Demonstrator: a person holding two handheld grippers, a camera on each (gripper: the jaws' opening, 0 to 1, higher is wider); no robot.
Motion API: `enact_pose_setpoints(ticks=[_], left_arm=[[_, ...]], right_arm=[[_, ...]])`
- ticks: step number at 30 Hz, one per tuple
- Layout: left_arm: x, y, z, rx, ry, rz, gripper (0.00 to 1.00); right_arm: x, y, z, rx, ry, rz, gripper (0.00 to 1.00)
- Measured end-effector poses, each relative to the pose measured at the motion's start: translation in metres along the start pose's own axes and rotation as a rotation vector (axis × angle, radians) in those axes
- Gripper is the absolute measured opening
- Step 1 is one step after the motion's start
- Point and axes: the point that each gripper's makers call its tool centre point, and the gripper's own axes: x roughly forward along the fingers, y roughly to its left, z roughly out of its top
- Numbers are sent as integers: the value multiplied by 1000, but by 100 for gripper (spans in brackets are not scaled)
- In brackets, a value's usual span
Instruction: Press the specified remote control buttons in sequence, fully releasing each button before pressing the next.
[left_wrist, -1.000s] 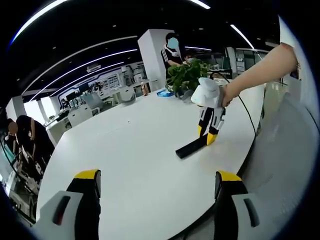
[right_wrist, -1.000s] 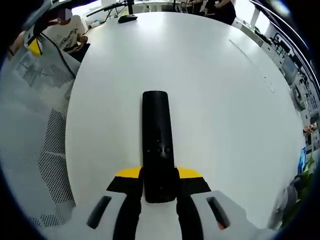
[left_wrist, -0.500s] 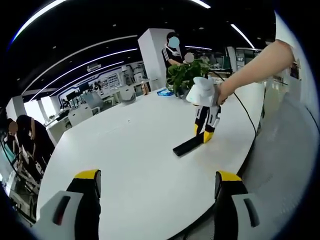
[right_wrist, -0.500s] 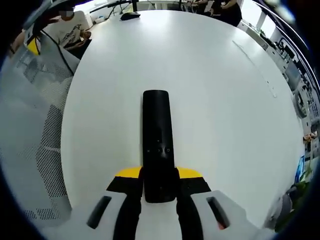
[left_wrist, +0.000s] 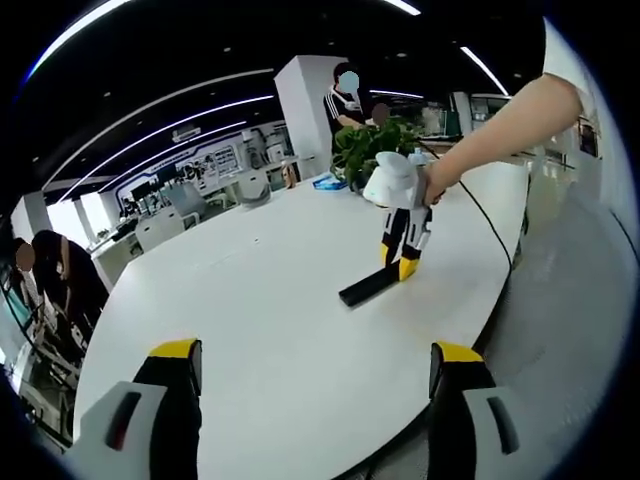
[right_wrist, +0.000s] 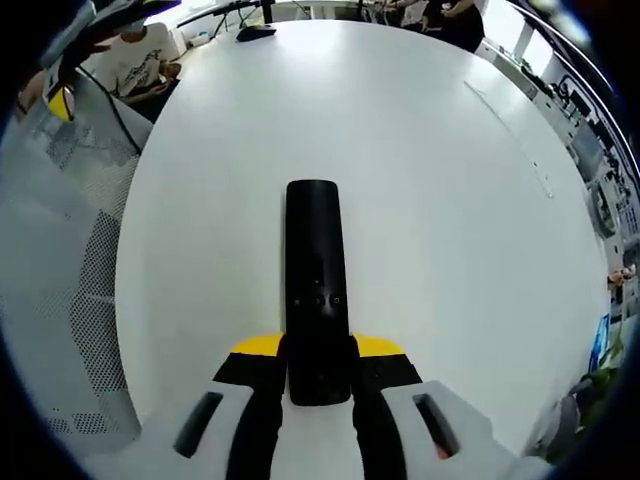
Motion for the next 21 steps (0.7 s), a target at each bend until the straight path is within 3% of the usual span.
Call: enact_pose_setpoints(ticks=[21], left_arm=[[0, -1, -2, 3, 10, -5, 93]], right_arm=[[2, -11, 2, -21, 7, 26, 24]])
